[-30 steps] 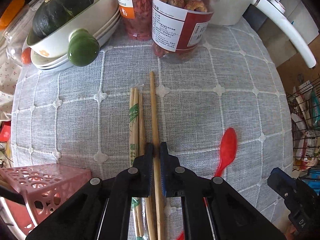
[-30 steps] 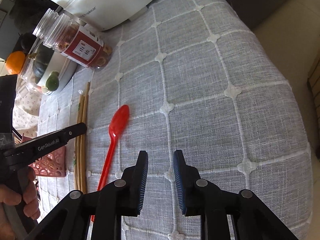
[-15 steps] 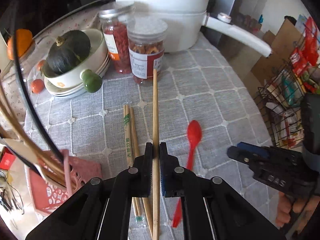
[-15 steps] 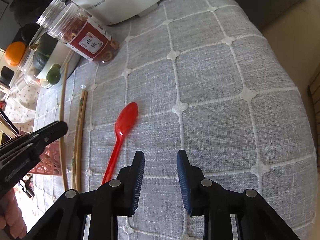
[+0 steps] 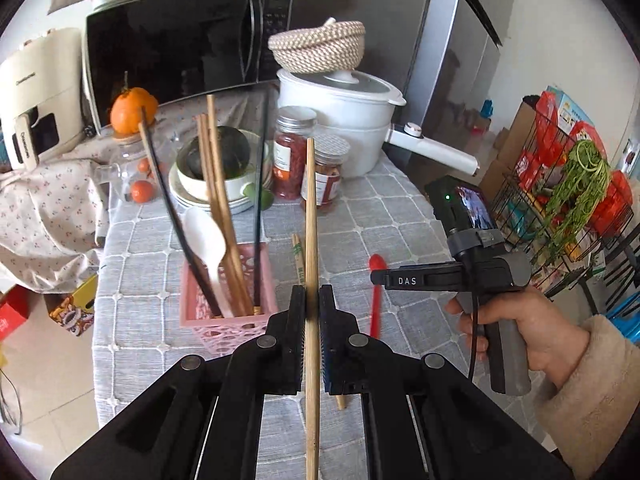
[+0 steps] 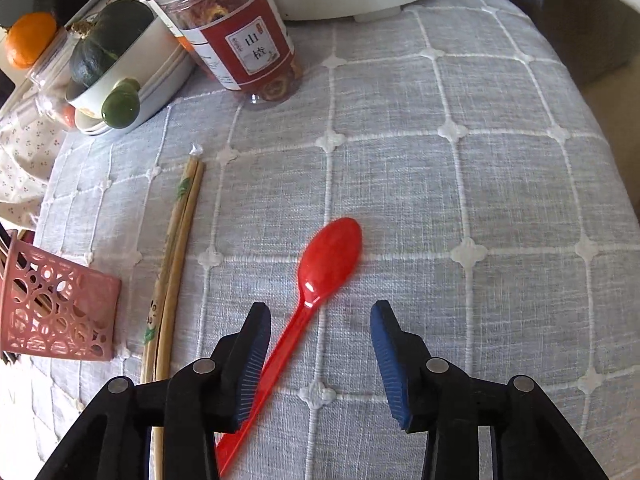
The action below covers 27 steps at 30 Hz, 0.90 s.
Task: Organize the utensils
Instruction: 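Lift the wooden chopstick with the left tool while the right tool grasps the red spoon, then drop the wooden chopstick into the basket with the left tool while the right tool lifts the red spoon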
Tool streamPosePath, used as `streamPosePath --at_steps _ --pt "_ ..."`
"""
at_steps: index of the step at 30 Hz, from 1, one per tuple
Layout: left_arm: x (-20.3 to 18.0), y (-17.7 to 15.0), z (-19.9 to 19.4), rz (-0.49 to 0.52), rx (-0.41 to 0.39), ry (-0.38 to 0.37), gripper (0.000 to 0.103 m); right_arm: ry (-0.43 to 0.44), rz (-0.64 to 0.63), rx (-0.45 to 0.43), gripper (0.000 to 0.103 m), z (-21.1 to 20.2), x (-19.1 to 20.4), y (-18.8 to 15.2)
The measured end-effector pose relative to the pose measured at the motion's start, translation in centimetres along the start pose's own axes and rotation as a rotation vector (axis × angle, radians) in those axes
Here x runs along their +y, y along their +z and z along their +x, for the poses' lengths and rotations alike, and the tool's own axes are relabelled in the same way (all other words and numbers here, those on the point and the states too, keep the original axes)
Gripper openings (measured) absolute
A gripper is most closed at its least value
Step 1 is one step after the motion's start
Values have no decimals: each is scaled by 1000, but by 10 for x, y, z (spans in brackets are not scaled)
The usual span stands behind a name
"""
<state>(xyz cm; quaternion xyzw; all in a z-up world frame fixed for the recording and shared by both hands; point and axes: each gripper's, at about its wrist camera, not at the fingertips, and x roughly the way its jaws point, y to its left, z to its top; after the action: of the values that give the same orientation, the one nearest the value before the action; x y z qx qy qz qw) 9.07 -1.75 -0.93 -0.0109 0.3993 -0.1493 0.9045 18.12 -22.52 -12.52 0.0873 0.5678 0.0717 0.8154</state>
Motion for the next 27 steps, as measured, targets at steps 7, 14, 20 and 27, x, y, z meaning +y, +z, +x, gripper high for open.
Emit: streamPosePath --at_steps 7,14,20,27 --pt "26 -3 -3 -54 -41 11 6 -97 -15 7 48 21 17 6" --pt "36 -3 -10 -71 -85 9 6 -174 -16 -37 30 27 21 13" --pt "41 0 -22 -85 -156 9 6 -108 -3 -76 27 18 13 9" --pt "40 12 -62 -73 -445 32 6 11 -4 -215 27 -29 13 7"
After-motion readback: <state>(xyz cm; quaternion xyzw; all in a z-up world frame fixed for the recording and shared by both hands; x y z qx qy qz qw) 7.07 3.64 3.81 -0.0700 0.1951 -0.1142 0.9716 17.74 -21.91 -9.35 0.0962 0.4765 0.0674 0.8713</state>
